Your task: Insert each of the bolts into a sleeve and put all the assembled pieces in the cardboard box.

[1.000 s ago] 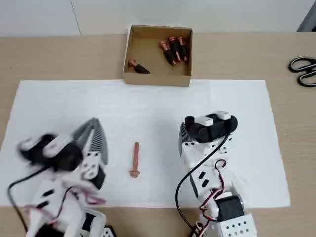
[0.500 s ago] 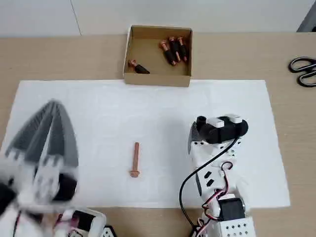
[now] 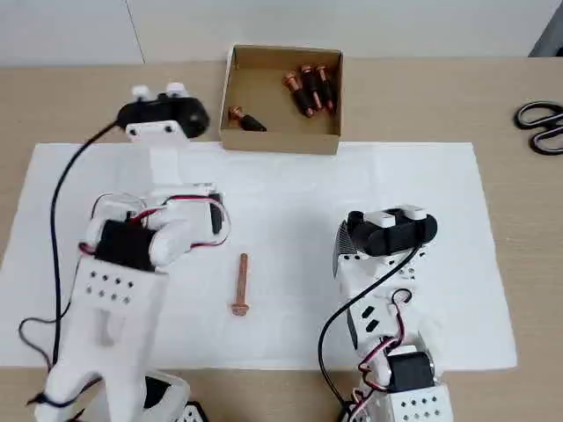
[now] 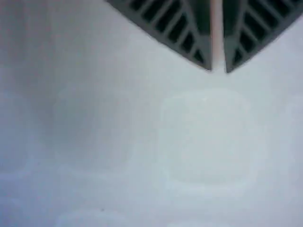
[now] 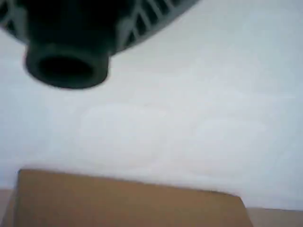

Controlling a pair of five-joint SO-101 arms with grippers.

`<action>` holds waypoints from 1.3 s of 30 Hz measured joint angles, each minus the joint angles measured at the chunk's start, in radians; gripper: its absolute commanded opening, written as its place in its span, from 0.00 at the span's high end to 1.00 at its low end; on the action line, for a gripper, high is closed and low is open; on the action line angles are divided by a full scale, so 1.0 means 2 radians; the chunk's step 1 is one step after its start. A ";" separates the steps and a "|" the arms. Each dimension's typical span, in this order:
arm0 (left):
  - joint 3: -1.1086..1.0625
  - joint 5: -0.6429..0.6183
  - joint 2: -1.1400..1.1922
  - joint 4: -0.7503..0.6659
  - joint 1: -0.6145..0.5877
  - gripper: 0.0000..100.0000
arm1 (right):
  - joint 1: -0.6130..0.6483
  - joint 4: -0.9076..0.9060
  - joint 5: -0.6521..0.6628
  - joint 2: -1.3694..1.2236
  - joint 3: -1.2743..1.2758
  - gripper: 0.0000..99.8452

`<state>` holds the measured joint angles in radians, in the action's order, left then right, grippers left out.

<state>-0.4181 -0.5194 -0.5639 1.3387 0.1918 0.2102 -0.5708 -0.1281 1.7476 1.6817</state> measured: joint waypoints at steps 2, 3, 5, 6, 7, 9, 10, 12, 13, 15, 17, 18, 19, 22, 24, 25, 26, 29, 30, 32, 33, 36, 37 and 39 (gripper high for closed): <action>0.000 -0.064 0.019 0.000 0.000 0.99 | 0.000 0.000 0.000 0.000 0.000 1.00; 0.000 -0.083 0.030 0.001 0.001 0.99 | 0.000 0.000 0.000 0.000 0.000 1.00; 0.000 -0.098 0.054 0.019 0.015 0.99 | 0.000 0.000 0.000 0.000 0.000 1.00; 0.000 -0.103 0.070 0.031 0.025 0.99 | 0.000 -0.002 0.000 0.000 0.000 1.00; 0.000 -0.104 0.085 0.044 0.038 0.99 | 0.000 -0.007 0.000 0.000 0.000 1.00; 0.000 -0.107 0.120 0.063 0.061 0.99 | 0.000 -0.024 0.000 0.000 0.000 1.00; 0.000 -0.106 0.138 0.069 0.069 0.99 | 0.000 -0.032 0.000 0.000 0.000 1.00; 0.000 -0.103 0.176 0.075 0.074 0.99 | 0.000 -0.041 0.000 0.000 0.000 1.00; 0.000 -0.099 0.193 0.078 0.074 0.99 | 0.000 -0.041 0.000 0.000 0.000 1.00; 0.003 -0.087 0.225 0.092 0.078 0.99 | 0.000 -0.042 0.000 0.000 0.000 1.00; 0.019 -0.081 0.253 0.110 0.081 0.99 | 0.000 -0.043 0.000 0.000 0.000 1.00; 0.030 -0.081 0.265 0.125 0.081 0.99 | 0.000 -0.044 0.000 0.000 0.000 1.00; 0.041 -0.081 0.275 0.134 0.081 0.99 | 0.000 -0.044 0.000 0.000 0.000 1.00; 0.068 -0.061 0.307 0.153 0.081 0.99 | 0.000 -0.044 0.000 0.000 0.000 1.00; 0.078 -0.051 0.324 0.154 0.081 0.99 | 0.000 -0.044 0.000 0.000 0.000 1.00; 0.081 -0.048 0.329 0.156 0.081 0.99 | 0.000 -0.044 0.000 0.000 0.000 1.00; 0.081 -0.047 0.332 0.157 0.081 0.99 | 0.000 -0.044 0.000 0.000 0.000 1.00; 0.084 -0.046 0.335 0.160 0.081 0.99 | 0.000 -0.044 0.000 0.000 0.000 1.00; 0.084 -0.046 0.337 0.163 0.080 0.99 | 0.000 -0.044 0.000 0.000 0.000 1.00; 0.084 -0.046 0.337 0.163 0.081 0.99 | 0.000 -0.044 0.000 0.000 0.000 1.00; 0.084 -0.046 0.337 0.163 0.081 0.99 | 0.000 -0.044 0.000 0.000 0.000 1.00; 0.084 -0.046 0.337 0.166 0.081 0.99 | 0.000 -0.044 0.000 0.000 0.000 1.00; 0.085 -0.046 0.337 0.166 0.081 0.99 | 0.000 -0.044 0.000 0.000 0.000 1.00; 0.091 -0.046 0.337 0.166 0.081 0.96 | 0.000 -0.044 0.000 0.000 0.000 1.00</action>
<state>-0.2371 -0.6114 0.1097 1.6717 0.3544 0.2102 -0.6598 -0.1281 1.7476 1.6817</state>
